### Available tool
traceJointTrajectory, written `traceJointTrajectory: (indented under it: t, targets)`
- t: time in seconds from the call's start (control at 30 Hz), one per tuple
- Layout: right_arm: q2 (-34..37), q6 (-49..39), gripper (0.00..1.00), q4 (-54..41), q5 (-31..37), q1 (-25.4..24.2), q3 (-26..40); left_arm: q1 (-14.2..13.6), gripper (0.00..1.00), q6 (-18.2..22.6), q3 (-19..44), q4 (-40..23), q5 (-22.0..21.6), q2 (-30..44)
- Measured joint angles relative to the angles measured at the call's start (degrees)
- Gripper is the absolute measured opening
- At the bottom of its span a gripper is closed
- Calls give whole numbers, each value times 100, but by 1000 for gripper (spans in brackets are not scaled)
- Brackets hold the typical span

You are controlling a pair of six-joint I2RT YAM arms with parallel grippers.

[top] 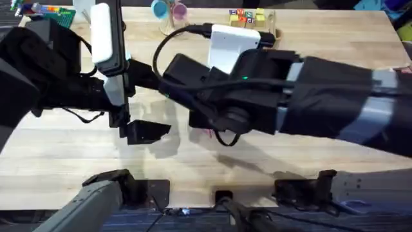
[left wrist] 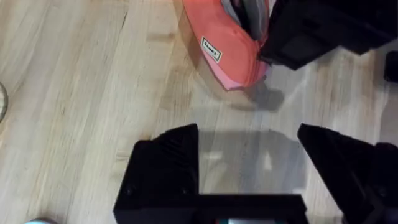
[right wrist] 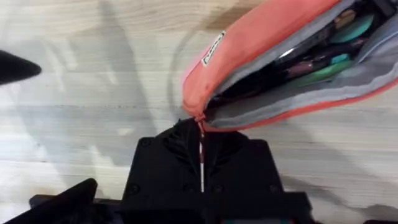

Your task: Unzip the bag, pick up the pens from the table one at a time and place them inside, then zip the bag closed.

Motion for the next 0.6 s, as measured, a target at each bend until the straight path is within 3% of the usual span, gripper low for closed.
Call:
traceJointTrajectory:
  t: [0.6]
  targets:
    - [-767,-249,32,139,-181,-670,-9,0,995,-1,0,-2,-82,0]
